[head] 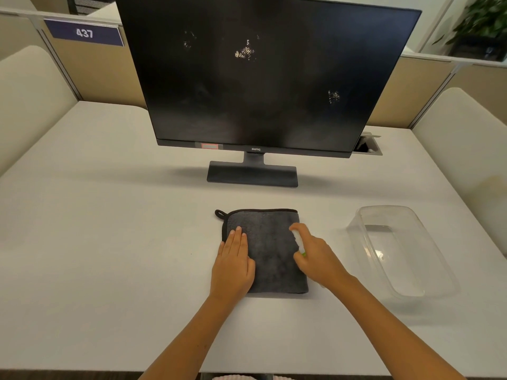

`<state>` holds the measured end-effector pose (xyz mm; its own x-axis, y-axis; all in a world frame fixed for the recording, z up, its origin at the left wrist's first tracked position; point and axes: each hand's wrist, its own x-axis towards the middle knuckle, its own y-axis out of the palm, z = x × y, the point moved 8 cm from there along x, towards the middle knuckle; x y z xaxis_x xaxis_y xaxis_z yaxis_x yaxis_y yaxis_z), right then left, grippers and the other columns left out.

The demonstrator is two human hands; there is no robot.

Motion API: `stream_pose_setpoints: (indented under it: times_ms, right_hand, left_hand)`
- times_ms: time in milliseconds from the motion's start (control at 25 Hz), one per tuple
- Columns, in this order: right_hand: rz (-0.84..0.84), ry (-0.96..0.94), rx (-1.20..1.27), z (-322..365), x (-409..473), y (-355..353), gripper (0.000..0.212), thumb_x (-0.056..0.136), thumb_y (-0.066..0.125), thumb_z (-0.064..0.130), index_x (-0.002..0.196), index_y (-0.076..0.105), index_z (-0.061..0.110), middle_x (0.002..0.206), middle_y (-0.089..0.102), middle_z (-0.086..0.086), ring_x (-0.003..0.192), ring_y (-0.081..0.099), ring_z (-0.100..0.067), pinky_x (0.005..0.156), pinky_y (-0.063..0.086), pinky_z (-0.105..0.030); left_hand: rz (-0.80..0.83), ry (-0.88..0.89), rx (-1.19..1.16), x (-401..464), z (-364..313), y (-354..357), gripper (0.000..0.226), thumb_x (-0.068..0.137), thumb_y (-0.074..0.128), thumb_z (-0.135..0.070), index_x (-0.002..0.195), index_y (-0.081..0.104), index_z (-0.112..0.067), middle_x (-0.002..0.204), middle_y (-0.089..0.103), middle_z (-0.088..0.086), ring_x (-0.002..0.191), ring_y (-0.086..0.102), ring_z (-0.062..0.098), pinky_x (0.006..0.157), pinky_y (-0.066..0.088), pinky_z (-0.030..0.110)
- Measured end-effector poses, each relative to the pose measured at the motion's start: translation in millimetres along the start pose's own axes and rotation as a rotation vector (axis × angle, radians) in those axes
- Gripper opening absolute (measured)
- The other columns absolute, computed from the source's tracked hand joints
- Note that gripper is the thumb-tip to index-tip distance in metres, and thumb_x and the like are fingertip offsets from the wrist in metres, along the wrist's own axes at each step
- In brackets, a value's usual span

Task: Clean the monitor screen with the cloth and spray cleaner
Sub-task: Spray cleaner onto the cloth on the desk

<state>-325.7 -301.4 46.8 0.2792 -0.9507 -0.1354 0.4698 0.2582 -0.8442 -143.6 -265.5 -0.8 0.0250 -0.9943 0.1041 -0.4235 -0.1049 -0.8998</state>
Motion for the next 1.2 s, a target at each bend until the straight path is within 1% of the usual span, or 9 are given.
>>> stream_pose_setpoints:
  times_ms: [240, 360, 560, 640, 800, 920, 1000, 1120, 1200]
  right_hand:
    - [-0.104, 0.071, 0.070, -12, 7, -19, 0.051, 0.092, 0.056, 0.022, 0.136, 0.031, 0.026, 0.098, 0.062, 0.000, 0.071, 0.060, -0.013, 0.067, 0.050, -0.016]
    - [-0.113, 0.074, 0.047, -4, 14, -22, 0.048, 0.092, 0.055, 0.022, 0.134, 0.032, 0.023, 0.104, 0.063, -0.006, 0.075, 0.061, -0.015, 0.076, 0.055, -0.026]
    - [-0.102, 0.061, 0.080, 9, 17, -15, 0.053, 0.093, 0.053, 0.021, 0.140, 0.028, 0.022, 0.116, 0.062, -0.008, 0.091, 0.064, -0.021, 0.087, 0.055, -0.036]
    - [-0.112, 0.064, 0.068, 8, 14, -12, 0.052, 0.093, 0.054, 0.022, 0.139, 0.029, 0.022, 0.114, 0.063, -0.009, 0.090, 0.063, -0.020, 0.087, 0.055, -0.034]
    - [-0.208, 0.142, 0.198, -5, 9, -12, 0.059, 0.091, 0.058, 0.025, 0.141, 0.027, 0.023, 0.120, 0.058, -0.003, 0.095, 0.062, -0.023, 0.088, 0.054, -0.035]
    - [-0.247, 0.212, 0.234, -15, 10, -12, 0.041, 0.094, 0.052, 0.034, 0.129, 0.038, 0.018, 0.117, 0.059, -0.006, 0.087, 0.058, -0.015, 0.079, 0.052, -0.025]
    - [-0.324, 0.210, 0.291, -17, 11, -19, 0.035, 0.095, 0.047, 0.036, 0.122, 0.043, 0.013, 0.111, 0.060, -0.004, 0.088, 0.059, -0.015, 0.073, 0.046, -0.017]
    - [-0.479, 0.189, 0.404, -22, 12, -41, 0.032, 0.097, 0.046, 0.031, 0.120, 0.049, 0.009, 0.116, 0.059, -0.006, 0.101, 0.057, -0.014, 0.084, 0.045, -0.021]
    - [-0.557, 0.191, 0.454, -31, 11, -54, 0.025, 0.097, 0.047, 0.029, 0.113, 0.053, 0.011, 0.110, 0.060, -0.006, 0.102, 0.059, -0.020, 0.084, 0.046, -0.021]
  left_hand:
    - [-0.002, 0.008, 0.010, 0, -1, 0, 0.058, 0.093, 0.029, -0.029, 0.147, 0.016, -0.012, 0.156, 0.016, 0.003, 0.144, 0.010, 0.018, 0.115, 0.000, 0.028]
    - [-0.002, 0.001, 0.015, 0, -1, 0, 0.057, 0.093, 0.030, -0.029, 0.147, 0.017, -0.013, 0.156, 0.016, 0.003, 0.144, 0.011, 0.018, 0.114, 0.000, 0.028]
    - [0.000, -0.013, 0.025, 0, 0, 2, 0.058, 0.093, 0.029, -0.032, 0.146, 0.019, -0.013, 0.155, 0.019, 0.003, 0.144, 0.014, 0.019, 0.113, 0.001, 0.029]
    - [0.001, -0.013, 0.026, 0, 1, 2, 0.058, 0.093, 0.031, -0.032, 0.146, 0.019, -0.013, 0.155, 0.020, 0.003, 0.143, 0.015, 0.020, 0.113, 0.001, 0.029]
    - [-0.005, -0.008, 0.033, 0, 0, 2, 0.058, 0.092, 0.029, -0.031, 0.146, 0.021, -0.012, 0.155, 0.021, 0.004, 0.143, 0.016, 0.020, 0.113, 0.001, 0.031]
    - [-0.011, -0.006, 0.034, 0, -1, 1, 0.059, 0.091, 0.026, -0.033, 0.146, 0.021, -0.012, 0.155, 0.021, 0.004, 0.143, 0.016, 0.020, 0.113, 0.002, 0.030]
    - [-0.010, -0.007, 0.037, 0, -1, 1, 0.059, 0.091, 0.025, -0.033, 0.146, 0.019, -0.013, 0.155, 0.019, 0.003, 0.144, 0.014, 0.019, 0.113, 0.002, 0.030]
    - [-0.012, -0.005, 0.033, 0, -1, 0, 0.058, 0.093, 0.029, -0.031, 0.146, 0.019, -0.013, 0.155, 0.019, 0.003, 0.144, 0.014, 0.019, 0.113, 0.001, 0.029]
    - [-0.006, -0.009, 0.033, 0, -1, 0, 0.057, 0.093, 0.032, -0.030, 0.146, 0.021, -0.012, 0.155, 0.020, 0.004, 0.143, 0.015, 0.020, 0.113, 0.001, 0.031]
